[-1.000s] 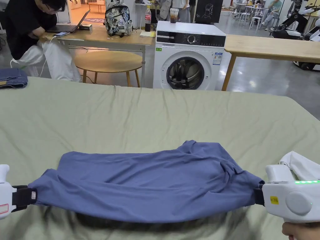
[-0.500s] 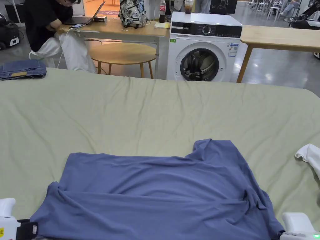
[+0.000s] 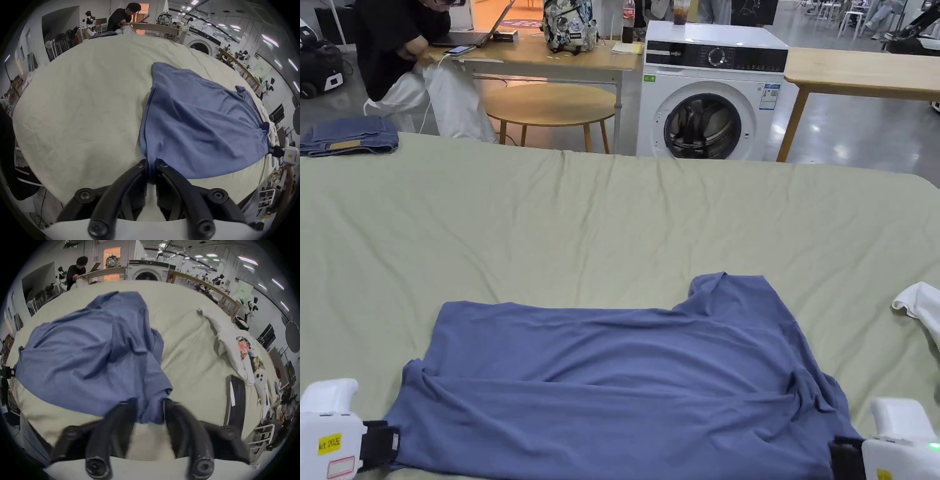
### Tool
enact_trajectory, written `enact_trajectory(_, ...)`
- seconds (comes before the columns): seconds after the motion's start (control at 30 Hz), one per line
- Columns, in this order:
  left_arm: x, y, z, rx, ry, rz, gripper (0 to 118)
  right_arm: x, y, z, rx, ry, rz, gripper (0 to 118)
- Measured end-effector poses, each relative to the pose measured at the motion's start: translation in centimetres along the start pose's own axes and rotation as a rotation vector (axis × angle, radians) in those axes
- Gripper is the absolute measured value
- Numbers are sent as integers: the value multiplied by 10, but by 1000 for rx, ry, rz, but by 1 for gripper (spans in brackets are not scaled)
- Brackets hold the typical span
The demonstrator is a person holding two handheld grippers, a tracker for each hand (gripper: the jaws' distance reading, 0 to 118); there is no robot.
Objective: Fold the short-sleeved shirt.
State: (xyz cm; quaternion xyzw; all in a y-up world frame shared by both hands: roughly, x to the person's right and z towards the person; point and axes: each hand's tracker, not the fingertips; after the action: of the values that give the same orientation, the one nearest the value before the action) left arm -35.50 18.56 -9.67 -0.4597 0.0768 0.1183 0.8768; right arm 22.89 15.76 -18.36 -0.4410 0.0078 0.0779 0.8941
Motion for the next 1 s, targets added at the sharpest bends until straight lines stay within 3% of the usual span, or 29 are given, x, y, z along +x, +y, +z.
enact_trajectory(0.03, 3, 4, 3, 15, -2, -6, 32, 0, 4, 0, 32, -3, -2, 74)
enact_trajectory(0.1, 11, 13, 10, 75, -29, -7, 36, -6, 18, 9, 102, 15, -7, 73)
enact_trajectory(0.17, 20, 22, 16, 144, -61, -15, 59, -16, 30, 18, 184, 29, -9, 74)
enact_trajectory(0.37, 60, 34, 35, 417, -4, -115, 62, -58, 56, 39, 464, 86, -52, 71)
enact_trajectory(0.4, 67, 34, 39, 474, -2, -129, 62, -68, 61, 46, 500, 83, -50, 65)
enact_trajectory(0.43, 72, 34, 43, 512, -2, -132, 61, -76, 64, 54, 524, 84, -53, 50)
enact_trajectory(0.5, 83, 34, 49, 586, 12, -123, 47, -91, 69, 58, 587, 114, -75, 22)
enact_trajectory(0.57, 94, 32, 54, 665, 46, -141, 17, -103, 75, 61, 624, 139, -84, 16)
enact_trajectory(0.63, 94, 34, 49, 721, 58, -162, 1, -116, 77, 64, 686, 138, -80, 0)
enact_trajectory(0.83, 97, 40, 44, 759, 52, -181, 0, -134, 87, 64, 731, 146, -87, 0)
enact_trajectory(1.0, 71, 84, 20, 589, 3, -140, 0, -139, 95, 57, 698, 180, -92, 0)
